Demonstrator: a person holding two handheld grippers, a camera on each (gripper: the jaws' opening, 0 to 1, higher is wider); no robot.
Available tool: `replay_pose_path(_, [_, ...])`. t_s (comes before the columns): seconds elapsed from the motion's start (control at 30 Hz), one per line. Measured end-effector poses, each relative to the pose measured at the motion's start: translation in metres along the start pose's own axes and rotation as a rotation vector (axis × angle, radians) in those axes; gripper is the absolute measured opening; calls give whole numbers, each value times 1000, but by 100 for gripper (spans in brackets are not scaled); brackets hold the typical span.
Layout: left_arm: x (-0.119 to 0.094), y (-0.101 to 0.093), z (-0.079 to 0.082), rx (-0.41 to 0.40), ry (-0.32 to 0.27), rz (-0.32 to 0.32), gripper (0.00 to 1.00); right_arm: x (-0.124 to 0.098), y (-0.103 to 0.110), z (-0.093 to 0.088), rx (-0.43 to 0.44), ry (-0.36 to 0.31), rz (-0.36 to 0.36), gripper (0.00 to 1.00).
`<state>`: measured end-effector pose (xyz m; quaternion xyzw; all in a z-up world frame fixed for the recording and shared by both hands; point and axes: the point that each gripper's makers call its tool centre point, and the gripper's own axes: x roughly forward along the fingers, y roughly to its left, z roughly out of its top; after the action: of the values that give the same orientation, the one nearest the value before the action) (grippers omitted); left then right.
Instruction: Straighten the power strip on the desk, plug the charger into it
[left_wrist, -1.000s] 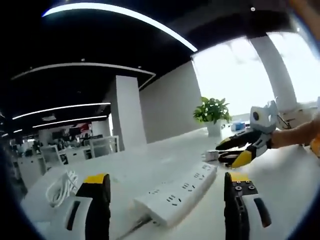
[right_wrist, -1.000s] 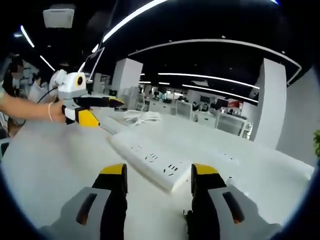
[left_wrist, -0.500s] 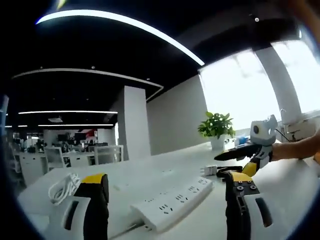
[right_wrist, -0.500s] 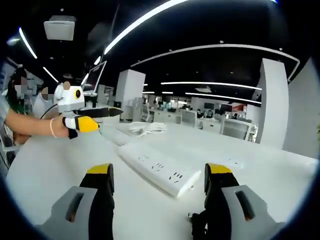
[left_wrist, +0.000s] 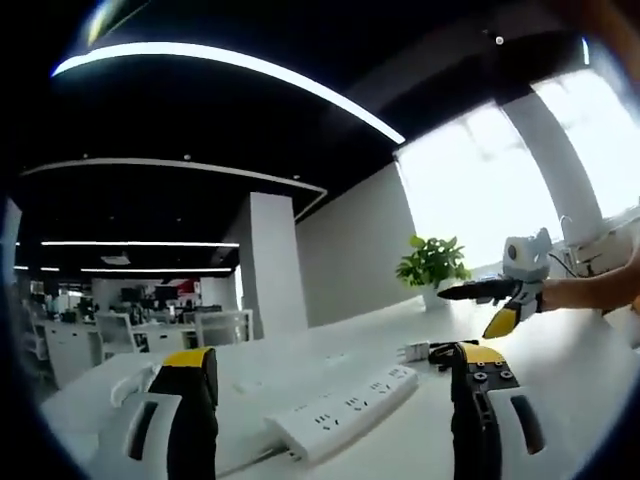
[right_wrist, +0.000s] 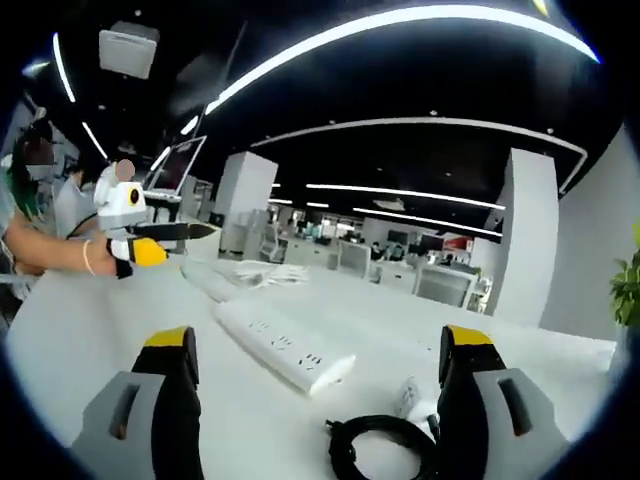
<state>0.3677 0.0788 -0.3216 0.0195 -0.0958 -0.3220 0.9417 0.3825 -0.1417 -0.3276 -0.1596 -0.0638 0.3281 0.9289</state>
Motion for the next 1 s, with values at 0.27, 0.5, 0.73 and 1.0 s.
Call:
replay_pose_path(0.27, [-3,-6,-4,34,16,-12,99,-16,10,-28,6,85,62,87])
replay_pose_path(0.5, [-6,-12,-3,49,24,-32,99,-14,7,-57,69,162,82,78])
replay_pose_path(0.73, [-9,-13,5,43,6,-47,99,-17,-3,-76,185,207,73,73])
replay_pose_path(1.0, [-11,-14,2,26,25,-47,98,-19,-7,-90,233,256,75,58])
